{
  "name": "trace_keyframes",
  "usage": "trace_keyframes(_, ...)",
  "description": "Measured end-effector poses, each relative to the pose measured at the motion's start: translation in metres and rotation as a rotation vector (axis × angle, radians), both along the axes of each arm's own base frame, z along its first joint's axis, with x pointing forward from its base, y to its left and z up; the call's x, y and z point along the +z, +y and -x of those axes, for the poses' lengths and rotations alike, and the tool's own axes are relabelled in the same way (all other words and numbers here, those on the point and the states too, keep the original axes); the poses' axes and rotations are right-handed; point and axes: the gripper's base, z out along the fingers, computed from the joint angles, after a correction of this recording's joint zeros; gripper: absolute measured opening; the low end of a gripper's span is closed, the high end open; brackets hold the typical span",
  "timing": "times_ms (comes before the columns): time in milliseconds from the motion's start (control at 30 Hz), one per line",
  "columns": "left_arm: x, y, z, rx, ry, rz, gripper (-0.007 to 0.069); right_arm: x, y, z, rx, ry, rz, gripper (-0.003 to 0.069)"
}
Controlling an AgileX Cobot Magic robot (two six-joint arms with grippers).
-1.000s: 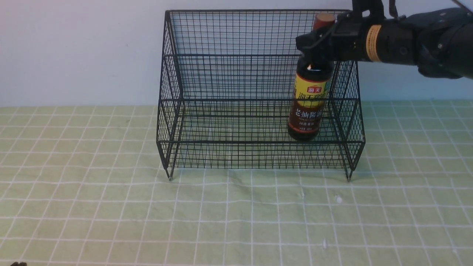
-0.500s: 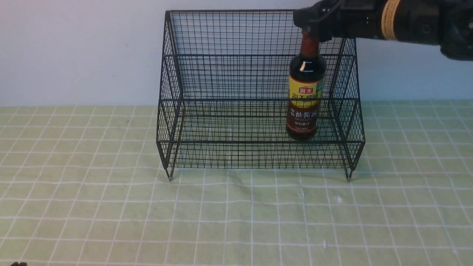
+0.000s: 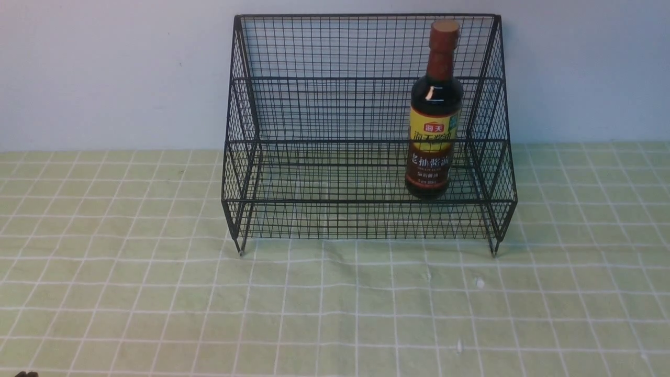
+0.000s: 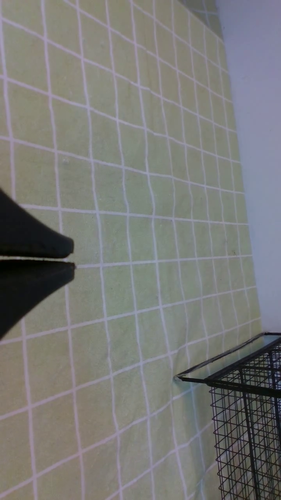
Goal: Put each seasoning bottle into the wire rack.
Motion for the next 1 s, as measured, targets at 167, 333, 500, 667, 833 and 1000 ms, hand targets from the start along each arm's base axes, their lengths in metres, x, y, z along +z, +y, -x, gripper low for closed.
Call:
trace_keyframes(167, 0.000, 0.000, 0.000, 0.000, 0.001, 0.000, -0.0006, 0.023, -0.021, 0.017, -0.196, -0.283, 0.362, 0.0040)
trace_keyframes(333, 0.000, 0.000, 0.000, 0.000, 0.001, 0.000, -0.0006, 0.009, -0.045, 0.022, -0.432, -0.267, 0.509, -0.0011)
trace_keyframes(500, 0.000, 0.000, 0.000, 0.000, 0.001, 0.000, -0.0006, -0.016, -0.070, 0.033, -0.663, 0.050, 0.192, -0.0014)
trace_keyframes(667, 0.000, 0.000, 0.000, 0.000, 0.001, 0.000, -0.0006, -0.045, -0.077, 0.057, -0.756, 0.499, -0.004, -0.0015)
trace_keyframes(833, 0.000, 0.000, 0.000, 0.000, 0.001, 0.000, -0.0006, -0.048, -0.053, 0.092, -0.447, 0.774, -0.045, -0.0015)
trace_keyframes(1000, 0.000, 0.000, 0.000, 0.000, 0.001, 0.000, -0.0006, -0.011, -0.049, 0.142, -0.243, 0.596, -0.168, -0.0015)
